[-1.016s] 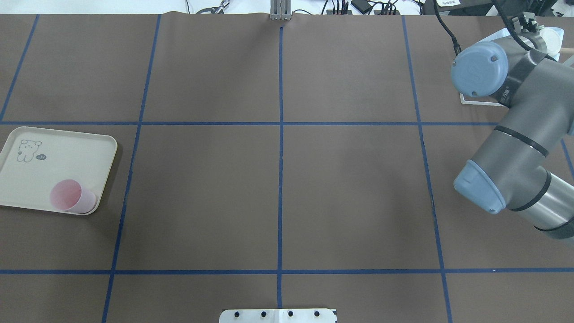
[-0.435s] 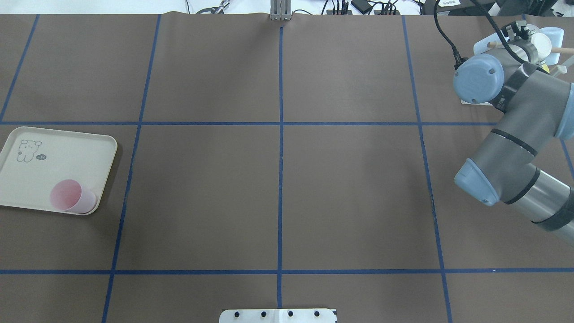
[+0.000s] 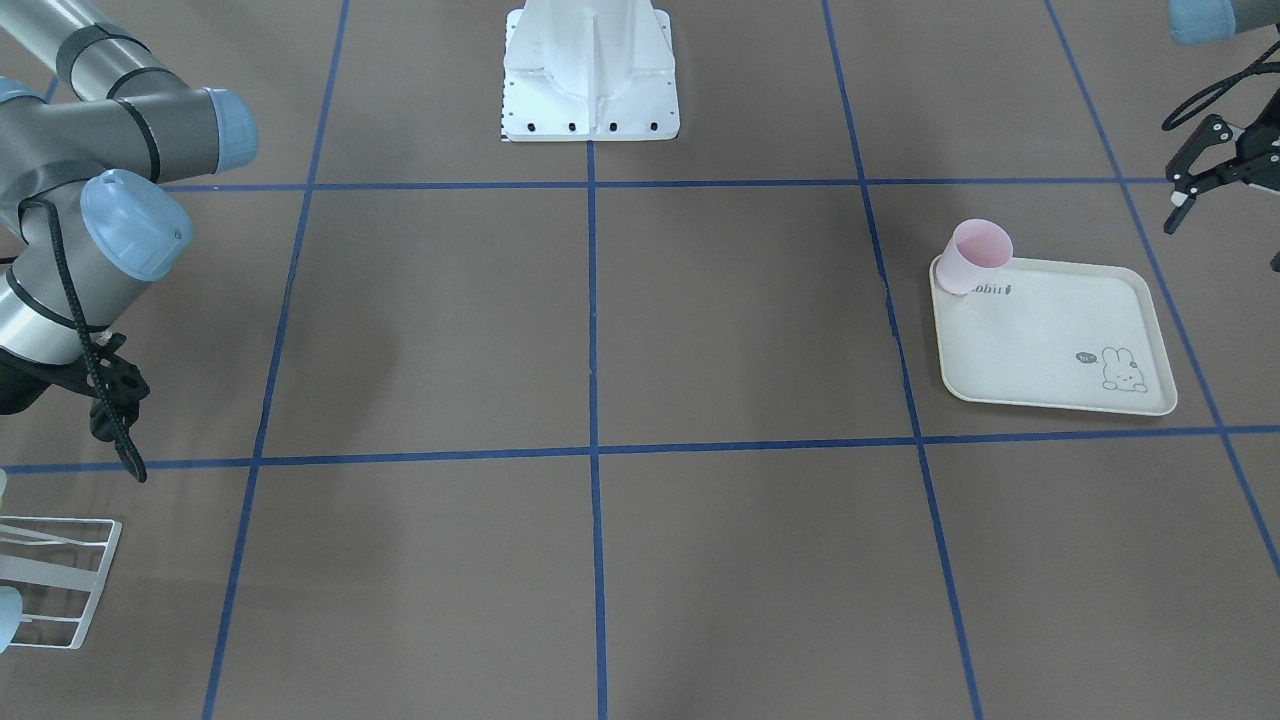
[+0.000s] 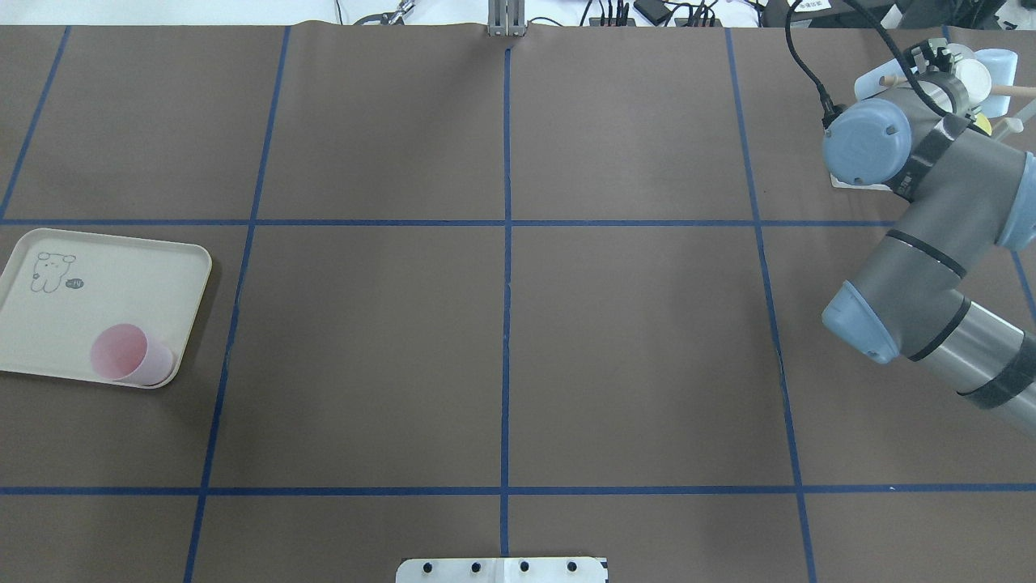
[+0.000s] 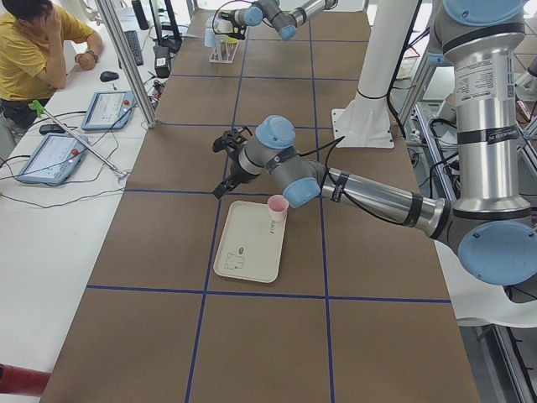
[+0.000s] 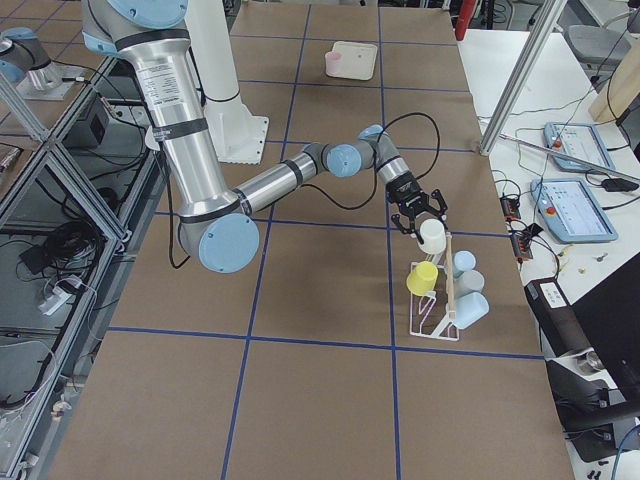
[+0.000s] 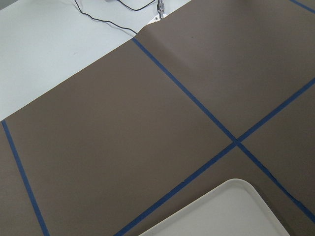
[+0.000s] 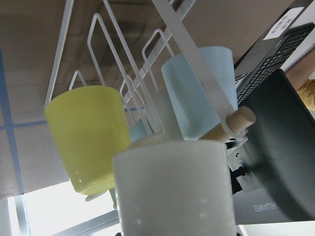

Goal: Transfer IKEA cup to right arm and place on rack

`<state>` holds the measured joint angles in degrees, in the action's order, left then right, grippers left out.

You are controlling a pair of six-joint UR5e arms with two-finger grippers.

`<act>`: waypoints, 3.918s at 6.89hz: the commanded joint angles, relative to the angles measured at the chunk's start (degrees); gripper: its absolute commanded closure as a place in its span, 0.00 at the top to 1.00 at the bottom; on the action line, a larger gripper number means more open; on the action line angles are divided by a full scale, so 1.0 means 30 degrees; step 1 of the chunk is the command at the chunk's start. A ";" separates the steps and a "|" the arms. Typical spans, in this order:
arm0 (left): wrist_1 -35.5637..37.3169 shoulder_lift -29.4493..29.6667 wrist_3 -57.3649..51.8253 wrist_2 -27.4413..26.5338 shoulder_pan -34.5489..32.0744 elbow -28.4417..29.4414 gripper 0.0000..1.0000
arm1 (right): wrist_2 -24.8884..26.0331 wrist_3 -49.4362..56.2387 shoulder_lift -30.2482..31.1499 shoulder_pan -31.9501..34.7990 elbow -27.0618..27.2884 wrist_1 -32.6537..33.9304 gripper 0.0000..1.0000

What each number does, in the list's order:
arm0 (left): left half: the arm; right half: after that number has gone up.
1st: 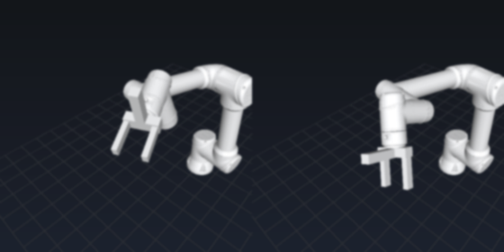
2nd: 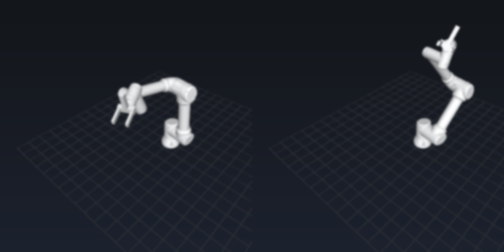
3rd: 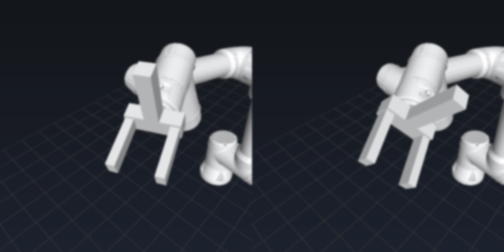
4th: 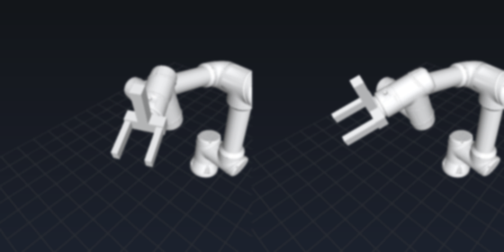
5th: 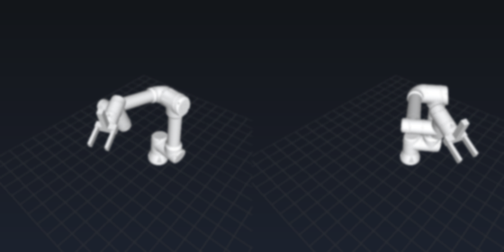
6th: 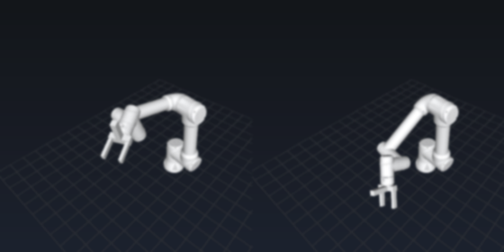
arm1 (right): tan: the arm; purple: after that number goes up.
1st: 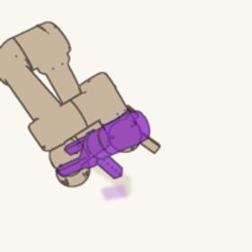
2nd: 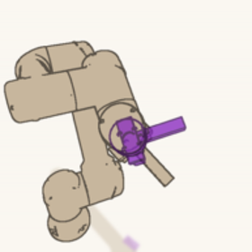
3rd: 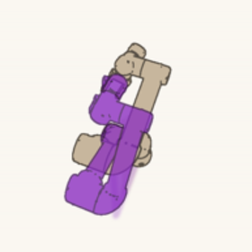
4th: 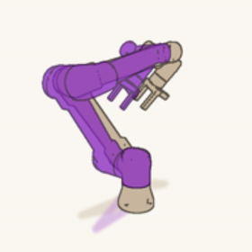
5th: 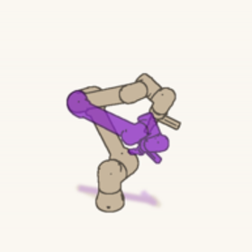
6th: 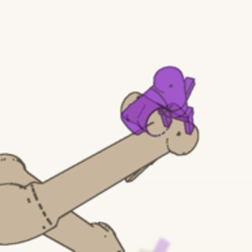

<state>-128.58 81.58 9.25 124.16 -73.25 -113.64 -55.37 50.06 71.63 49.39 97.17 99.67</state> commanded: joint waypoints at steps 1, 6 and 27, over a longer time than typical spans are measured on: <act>0.0000 0.0024 0.0021 -0.0020 0.0013 0.0000 1.00 | 0.0001 -0.0045 0.0002 -0.0028 -0.0367 -0.0088 0.29; 0.0000 0.0112 0.0314 -0.0020 0.0013 0.0029 1.00 | 0.0031 -0.0162 0.0032 -0.0348 -0.0980 -0.0088 0.53; -1.0781 -0.3111 1.4084 -0.7433 1.0764 0.4512 0.82 | -1.8133 -2.4245 0.1555 -0.0702 0.2122 -1.8486 0.99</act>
<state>-159.84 72.10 51.42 102.01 -41.22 -100.75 -109.76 -22.63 76.28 47.34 103.58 44.27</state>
